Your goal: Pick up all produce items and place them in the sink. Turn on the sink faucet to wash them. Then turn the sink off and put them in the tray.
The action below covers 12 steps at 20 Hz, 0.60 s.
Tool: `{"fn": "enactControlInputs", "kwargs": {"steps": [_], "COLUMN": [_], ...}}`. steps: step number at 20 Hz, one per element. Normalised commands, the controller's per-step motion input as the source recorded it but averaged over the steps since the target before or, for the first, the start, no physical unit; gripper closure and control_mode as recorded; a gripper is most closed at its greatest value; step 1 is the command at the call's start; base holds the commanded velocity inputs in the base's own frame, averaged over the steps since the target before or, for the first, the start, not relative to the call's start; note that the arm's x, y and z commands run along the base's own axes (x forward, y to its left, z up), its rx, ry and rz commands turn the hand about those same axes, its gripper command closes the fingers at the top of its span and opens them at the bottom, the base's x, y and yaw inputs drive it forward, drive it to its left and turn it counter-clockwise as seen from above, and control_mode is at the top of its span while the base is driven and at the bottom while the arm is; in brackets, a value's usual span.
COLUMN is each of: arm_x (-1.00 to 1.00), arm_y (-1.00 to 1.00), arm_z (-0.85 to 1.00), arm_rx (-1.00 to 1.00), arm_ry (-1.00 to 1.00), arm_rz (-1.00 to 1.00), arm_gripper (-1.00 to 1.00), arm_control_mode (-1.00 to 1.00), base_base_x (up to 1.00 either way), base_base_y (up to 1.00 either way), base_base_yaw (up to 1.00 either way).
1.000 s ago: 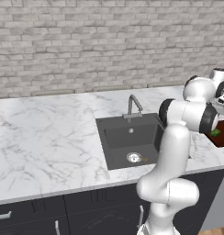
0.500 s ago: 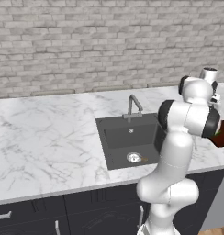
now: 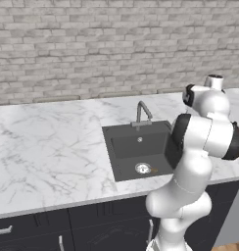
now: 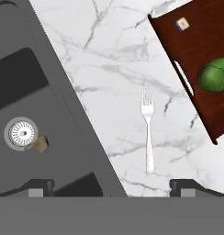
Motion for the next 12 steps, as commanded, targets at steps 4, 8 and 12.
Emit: {"fn": "enactControlInputs", "kwargs": {"steps": [4,8,12], "arm_x": [-0.32,-0.28,-0.23], "arm_y": [0.64,0.67,0.63], "arm_z": [-0.14,-0.11,-0.07], "arm_rx": [0.02,0.02,0.02], "arm_ry": [-0.02,-0.02,-0.01], "arm_rz": [0.24,0.22,0.21], "arm_gripper": [-1.00,-1.00,-1.00], "arm_control_mode": [-1.00,-1.00,-1.00], "base_base_x": [0.00,0.00,0.00], "base_base_y": [0.00,0.00,0.00], "base_base_yaw": [0.00,0.00,0.00]}}
